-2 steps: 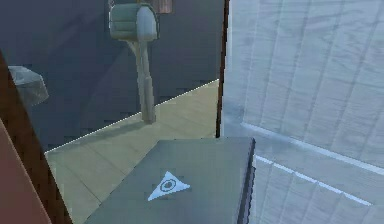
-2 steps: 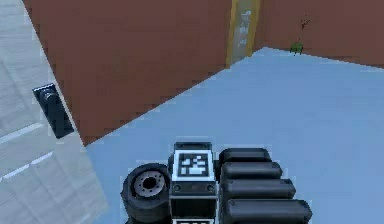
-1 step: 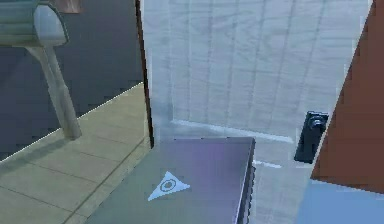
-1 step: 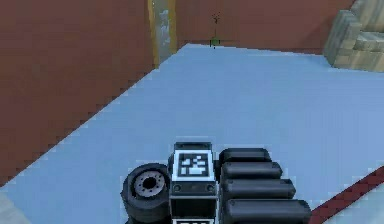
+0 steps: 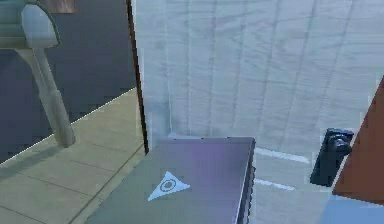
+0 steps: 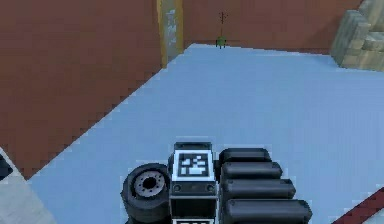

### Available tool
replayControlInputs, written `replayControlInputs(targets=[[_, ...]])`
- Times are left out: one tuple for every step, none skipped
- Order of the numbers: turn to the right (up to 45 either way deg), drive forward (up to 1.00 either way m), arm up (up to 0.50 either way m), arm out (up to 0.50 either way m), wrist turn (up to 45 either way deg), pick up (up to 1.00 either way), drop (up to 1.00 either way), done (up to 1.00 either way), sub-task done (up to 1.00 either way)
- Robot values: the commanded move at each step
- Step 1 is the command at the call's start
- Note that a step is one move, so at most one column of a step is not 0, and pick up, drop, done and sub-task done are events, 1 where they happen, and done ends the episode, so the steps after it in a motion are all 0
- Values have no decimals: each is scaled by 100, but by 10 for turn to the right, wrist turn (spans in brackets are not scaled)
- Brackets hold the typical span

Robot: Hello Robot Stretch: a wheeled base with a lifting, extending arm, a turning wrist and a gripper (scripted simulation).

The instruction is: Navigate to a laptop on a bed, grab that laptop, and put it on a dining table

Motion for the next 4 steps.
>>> replayControlInputs(targets=[[-240,0,0,0,0,0,0,0,0],[0,45,0,0,0,0,0,0,0],[-450,0,0,0,0,0,0,0,0],[0,45,0,0,0,0,0,0,0]])
